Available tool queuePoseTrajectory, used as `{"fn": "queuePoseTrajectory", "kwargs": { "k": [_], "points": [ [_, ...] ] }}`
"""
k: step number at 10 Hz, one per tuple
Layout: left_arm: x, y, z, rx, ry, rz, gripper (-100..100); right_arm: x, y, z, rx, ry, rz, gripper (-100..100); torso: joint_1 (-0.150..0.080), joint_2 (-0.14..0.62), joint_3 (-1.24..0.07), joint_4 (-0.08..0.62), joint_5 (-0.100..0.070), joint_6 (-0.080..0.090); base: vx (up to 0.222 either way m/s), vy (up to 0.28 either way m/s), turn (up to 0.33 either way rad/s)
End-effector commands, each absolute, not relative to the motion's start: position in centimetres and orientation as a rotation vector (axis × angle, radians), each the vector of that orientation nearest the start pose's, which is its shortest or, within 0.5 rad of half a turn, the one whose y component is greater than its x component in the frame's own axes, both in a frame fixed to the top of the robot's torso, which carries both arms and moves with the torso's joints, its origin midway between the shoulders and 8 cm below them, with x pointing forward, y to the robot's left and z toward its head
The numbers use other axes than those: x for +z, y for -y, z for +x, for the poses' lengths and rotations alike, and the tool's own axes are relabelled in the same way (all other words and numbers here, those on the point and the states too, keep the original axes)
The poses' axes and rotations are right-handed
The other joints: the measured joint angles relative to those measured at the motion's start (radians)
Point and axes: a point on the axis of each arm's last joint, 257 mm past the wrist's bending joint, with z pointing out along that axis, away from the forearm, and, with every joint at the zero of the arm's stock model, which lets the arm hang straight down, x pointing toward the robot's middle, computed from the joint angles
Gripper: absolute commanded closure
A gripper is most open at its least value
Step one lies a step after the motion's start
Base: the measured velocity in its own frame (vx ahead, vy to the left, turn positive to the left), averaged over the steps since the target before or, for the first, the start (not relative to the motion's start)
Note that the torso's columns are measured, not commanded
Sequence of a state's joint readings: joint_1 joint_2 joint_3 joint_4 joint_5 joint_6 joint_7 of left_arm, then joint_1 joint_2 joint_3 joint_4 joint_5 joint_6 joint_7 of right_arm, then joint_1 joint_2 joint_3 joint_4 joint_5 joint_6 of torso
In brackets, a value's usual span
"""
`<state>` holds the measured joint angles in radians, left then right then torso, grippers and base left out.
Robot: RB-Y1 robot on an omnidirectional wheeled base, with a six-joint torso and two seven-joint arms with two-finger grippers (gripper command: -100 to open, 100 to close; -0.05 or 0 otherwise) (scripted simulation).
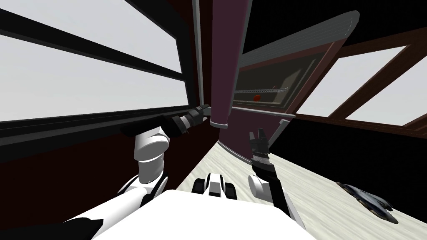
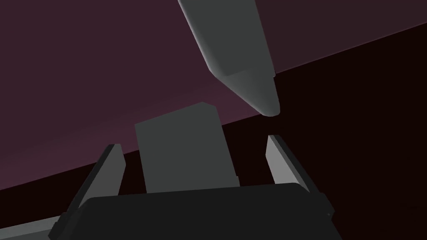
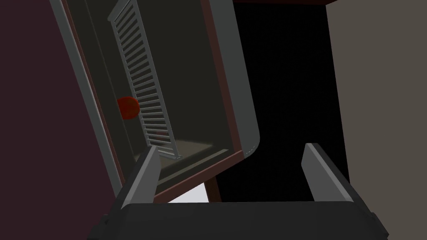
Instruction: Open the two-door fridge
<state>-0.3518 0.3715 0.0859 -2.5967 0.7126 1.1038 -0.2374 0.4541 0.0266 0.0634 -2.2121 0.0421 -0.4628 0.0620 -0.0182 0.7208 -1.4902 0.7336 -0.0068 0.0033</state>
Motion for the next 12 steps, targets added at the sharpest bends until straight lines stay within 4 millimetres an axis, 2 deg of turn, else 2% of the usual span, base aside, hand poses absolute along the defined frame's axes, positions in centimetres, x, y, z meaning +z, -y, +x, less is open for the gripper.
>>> {"fn": "queuePoseTrajectory", "kwargs": {
  "k": [1, 4, 8, 12],
  "points": [
    [13.0, -9.1, 41.4, -1.461, -1.566, -0.436, -100, 0.2, 25.2, 37.0, 1.286, -0.680, 0.681, 0, 0.005, 0.007, 0.006, 0.002, 0.001, 0.001, -0.012, -0.058, 0.072],
    [14.7, -9.4, 41.8, -1.473, -1.566, -0.432, -100, 0.2, 25.2, 37.0, 1.286, -0.680, 0.681, 0, 0.009, 0.005, 0.000, 0.006, 0.000, 0.003, -0.020, -0.016, 0.027],
    [15.9, -9.7, 42.0, -1.483, -1.565, -0.428, -100, 0.2, 25.2, 37.0, 1.286, -0.680, 0.681, 0, 0.004, 0.007, -0.003, 0.013, -0.003, 0.003, -0.012, -0.006, 0.021],
    [15.9, -9.7, 42.0, -1.483, -1.565, -0.428, -100, 0.2, 25.2, 37.0, 1.286, -0.680, 0.681, 0, 0.001, 0.008, -0.002, 0.016, -0.006, 0.004, -0.001, 0.002, 0.000]
  ]
}}
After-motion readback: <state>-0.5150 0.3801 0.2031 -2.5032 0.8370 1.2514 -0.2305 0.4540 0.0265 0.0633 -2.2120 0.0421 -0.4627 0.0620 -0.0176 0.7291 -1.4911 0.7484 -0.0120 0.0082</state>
